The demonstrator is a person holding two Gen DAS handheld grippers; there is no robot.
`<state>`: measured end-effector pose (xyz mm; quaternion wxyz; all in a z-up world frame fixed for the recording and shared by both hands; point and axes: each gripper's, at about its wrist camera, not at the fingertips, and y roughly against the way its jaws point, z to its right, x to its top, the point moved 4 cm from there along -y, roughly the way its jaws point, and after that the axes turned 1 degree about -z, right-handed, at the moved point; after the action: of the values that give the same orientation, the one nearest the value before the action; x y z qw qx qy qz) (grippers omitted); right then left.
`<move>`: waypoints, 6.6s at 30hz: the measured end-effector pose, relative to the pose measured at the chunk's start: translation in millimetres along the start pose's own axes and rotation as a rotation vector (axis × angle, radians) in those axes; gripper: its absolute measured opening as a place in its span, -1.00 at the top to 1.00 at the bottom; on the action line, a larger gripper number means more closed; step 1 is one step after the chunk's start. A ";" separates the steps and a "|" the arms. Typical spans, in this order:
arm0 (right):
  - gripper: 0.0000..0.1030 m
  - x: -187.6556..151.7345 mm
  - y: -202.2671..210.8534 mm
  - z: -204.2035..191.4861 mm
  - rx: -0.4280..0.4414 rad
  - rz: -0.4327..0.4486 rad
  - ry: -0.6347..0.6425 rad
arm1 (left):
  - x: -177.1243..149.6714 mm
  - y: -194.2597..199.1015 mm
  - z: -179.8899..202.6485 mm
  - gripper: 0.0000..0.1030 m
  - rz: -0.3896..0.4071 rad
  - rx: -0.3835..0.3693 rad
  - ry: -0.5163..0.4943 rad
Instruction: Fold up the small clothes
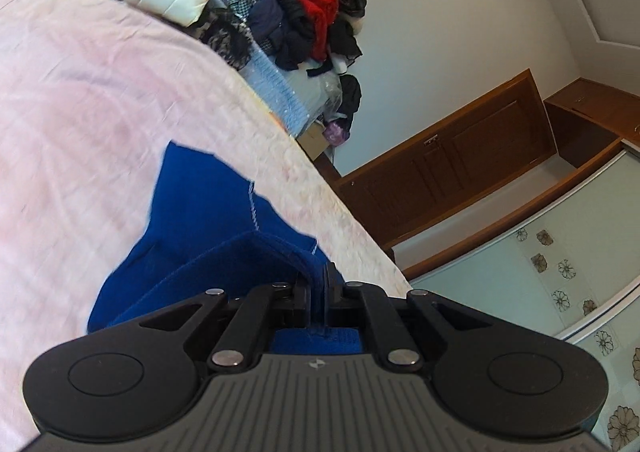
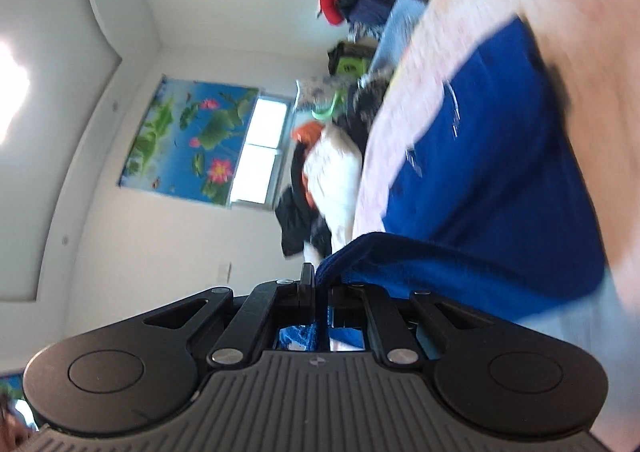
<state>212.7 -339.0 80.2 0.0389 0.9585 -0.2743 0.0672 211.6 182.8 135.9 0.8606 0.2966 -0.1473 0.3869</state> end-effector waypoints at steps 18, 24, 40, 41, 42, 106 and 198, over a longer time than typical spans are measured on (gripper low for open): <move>-0.10 156.0 -104.1 153.5 -0.214 0.265 -0.259 | 95.2 -207.5 -67.8 -0.16 -0.080 0.187 0.110; -0.14 164.5 -137.2 92.3 -0.383 0.151 0.135 | 103.1 -184.8 -2.6 -0.64 0.118 0.344 -0.314; 0.80 146.4 -181.8 100.3 -0.824 -0.060 0.655 | 47.3 -296.6 -25.0 0.86 -0.104 0.795 -0.692; 0.81 148.6 -177.1 92.0 -0.794 -0.037 0.647 | 50.6 -294.7 -23.3 0.86 -0.087 0.794 -0.684; 0.81 151.6 -174.2 87.6 -0.788 -0.011 0.649 | 51.5 -296.5 -26.1 0.86 -0.095 0.799 -0.674; -0.77 -74.5 -94.2 85.6 -0.814 0.036 0.821 | -98.5 -55.4 -86.0 -0.18 0.149 0.587 0.060; -0.32 -62.2 -499.7 32.9 -0.853 -0.829 0.778 | -111.2 -142.4 -30.5 0.82 0.390 0.690 -0.441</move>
<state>429.4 112.7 19.5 0.5283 0.7917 0.1442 0.2708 246.5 62.8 2.0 0.5704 0.6083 -0.2424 0.4958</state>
